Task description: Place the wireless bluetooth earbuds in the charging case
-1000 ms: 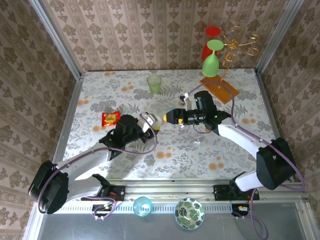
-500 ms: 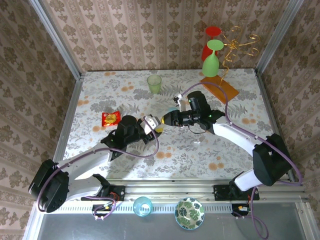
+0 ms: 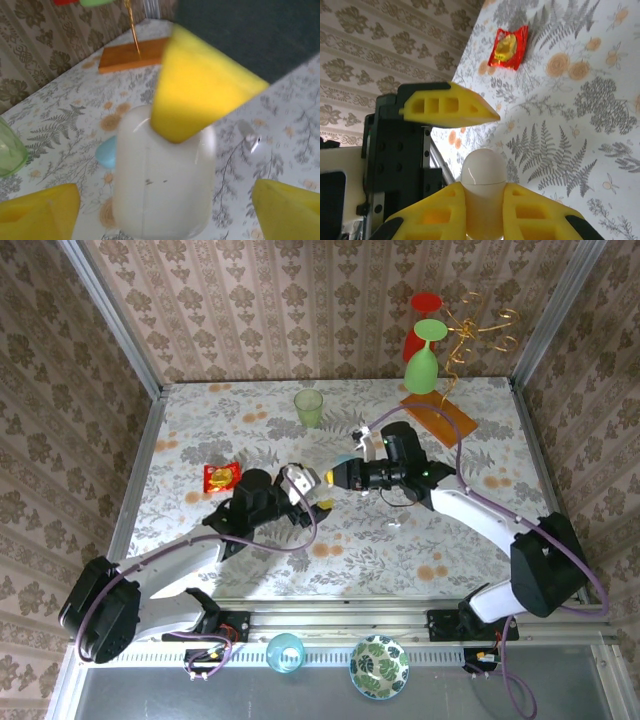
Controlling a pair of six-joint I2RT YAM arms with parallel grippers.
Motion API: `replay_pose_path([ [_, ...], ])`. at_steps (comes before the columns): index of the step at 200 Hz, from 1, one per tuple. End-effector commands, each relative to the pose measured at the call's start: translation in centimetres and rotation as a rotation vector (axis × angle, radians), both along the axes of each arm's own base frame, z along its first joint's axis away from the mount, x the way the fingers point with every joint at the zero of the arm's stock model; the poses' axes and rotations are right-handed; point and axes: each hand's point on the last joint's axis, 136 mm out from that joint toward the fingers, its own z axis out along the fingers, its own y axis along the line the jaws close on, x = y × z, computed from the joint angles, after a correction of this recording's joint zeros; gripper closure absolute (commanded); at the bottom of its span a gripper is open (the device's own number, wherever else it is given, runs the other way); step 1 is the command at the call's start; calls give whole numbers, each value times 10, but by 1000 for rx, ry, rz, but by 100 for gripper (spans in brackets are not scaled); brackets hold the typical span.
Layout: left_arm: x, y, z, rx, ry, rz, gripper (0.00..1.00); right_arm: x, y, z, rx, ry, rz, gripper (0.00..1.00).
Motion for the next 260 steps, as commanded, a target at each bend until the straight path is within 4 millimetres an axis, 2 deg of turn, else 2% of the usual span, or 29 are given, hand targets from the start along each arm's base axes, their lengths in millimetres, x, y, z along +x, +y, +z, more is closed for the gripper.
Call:
replay_pose_path([
  [1,-1,5,40,-217,12,-15,3,5,-14,41,54,-191,-42,87],
  [22,-7,10,64,-381,41,-68,0,3,-25,68,105,-309,-62,88],
  [73,-25,3,109,-646,94,-243,2,-29,-32,152,321,-615,-6,89],
  [80,-26,3,119,-691,82,-264,4,-33,-32,159,341,-637,3,89],
  [89,-30,-3,124,-697,110,-308,6,-37,-32,168,365,-665,11,89],
  [102,-39,-13,130,-682,64,-355,8,-40,-33,178,392,-697,18,89],
  [139,-63,-29,149,-688,-6,-442,11,-55,-27,187,435,-750,83,89],
  [213,-71,-28,174,-737,-40,-456,26,-86,-21,191,477,-800,188,89],
  [260,-76,-28,182,-751,-40,-475,45,-86,-20,184,449,-798,189,89],
])
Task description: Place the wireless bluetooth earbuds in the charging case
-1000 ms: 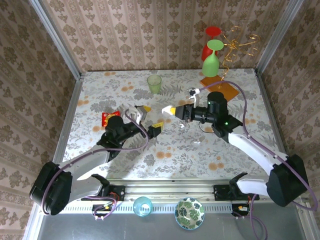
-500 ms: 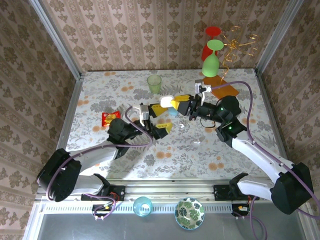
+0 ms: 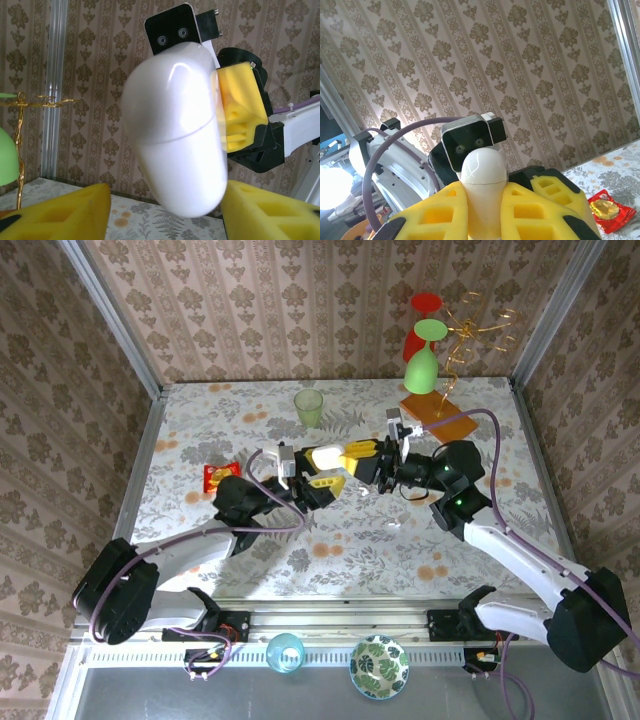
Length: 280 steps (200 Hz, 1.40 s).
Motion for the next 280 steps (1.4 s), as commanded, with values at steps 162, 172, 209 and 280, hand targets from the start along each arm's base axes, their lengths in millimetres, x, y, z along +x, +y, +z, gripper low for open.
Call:
replay_pose_path([
  [162,-22,13,35,-85,-103,-15,54,-2,-1,-16,-41,-39,-28,89],
  [172,-23,13,36,-86,-106,-14,54,-1,-1,-17,-42,-31,-30,89],
  [209,-22,12,35,-84,-102,-16,78,-2,-2,-16,-37,-30,-30,89],
  [280,-21,7,21,-30,-133,-48,83,-2,-4,-19,-118,-35,-71,51],
])
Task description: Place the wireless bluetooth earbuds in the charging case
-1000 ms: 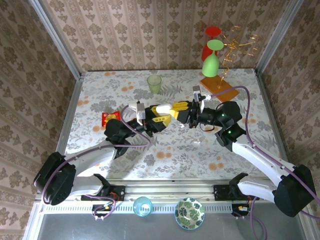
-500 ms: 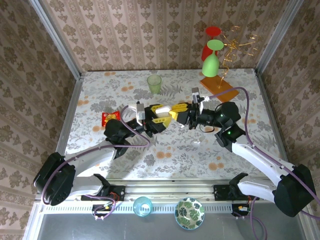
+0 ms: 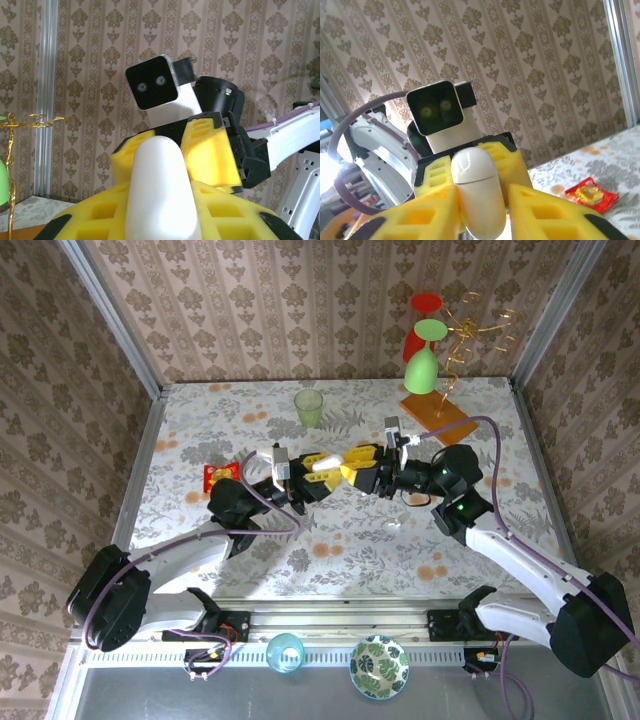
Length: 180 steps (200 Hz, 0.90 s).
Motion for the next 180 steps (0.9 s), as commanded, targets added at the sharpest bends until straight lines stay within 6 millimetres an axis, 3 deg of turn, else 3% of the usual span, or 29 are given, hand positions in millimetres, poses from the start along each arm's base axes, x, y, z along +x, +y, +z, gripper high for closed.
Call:
replay_pose_path([
  [1,-6,1,3,6,-79,-25,82,-2,-2,3,-56,-24,-35,50],
  [27,-8,-2,-5,42,-95,-75,82,-6,4,-8,-168,-39,-34,46],
  [54,-10,-4,-9,59,-104,-100,82,-7,9,-11,-189,-34,-14,51],
  [115,-10,4,-7,54,-110,-89,80,-10,11,-20,-225,-23,8,78],
  [130,-9,4,-8,54,-102,-86,77,-12,11,-15,-212,-29,18,84],
  [180,-6,4,-11,55,-81,-73,59,-9,10,-2,-161,-38,-11,88],
])
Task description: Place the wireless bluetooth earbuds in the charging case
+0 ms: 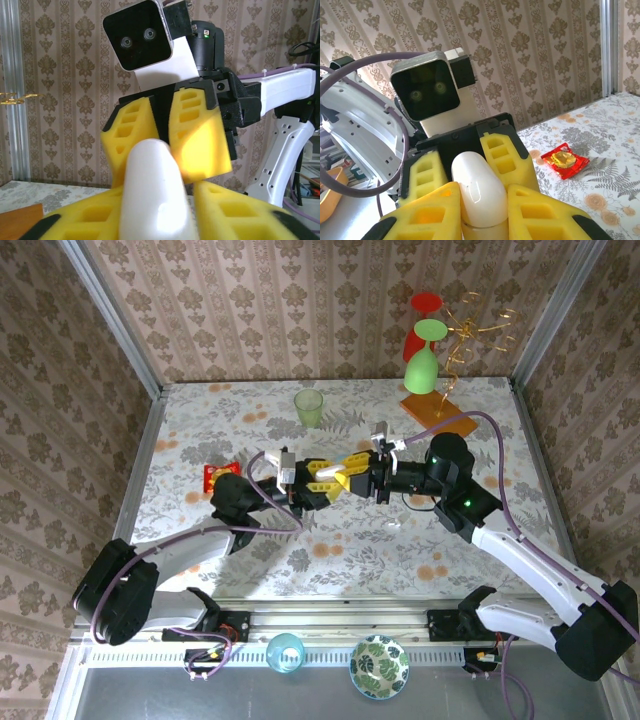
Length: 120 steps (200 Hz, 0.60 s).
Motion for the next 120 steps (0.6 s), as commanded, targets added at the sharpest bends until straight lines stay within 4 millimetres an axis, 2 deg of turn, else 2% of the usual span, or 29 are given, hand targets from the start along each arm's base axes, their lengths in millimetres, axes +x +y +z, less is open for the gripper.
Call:
replay_pose_path([
  [1,-2,8,16,-48,-50,20,58,-4,1,16,39,-11,8,89],
  [32,0,10,16,-54,-42,35,54,-1,-2,22,72,-17,-25,89],
  [61,8,12,18,-70,-8,75,37,-1,-5,30,111,-35,-40,89],
  [120,19,14,22,-97,56,118,36,-3,-7,40,186,-55,-40,89],
])
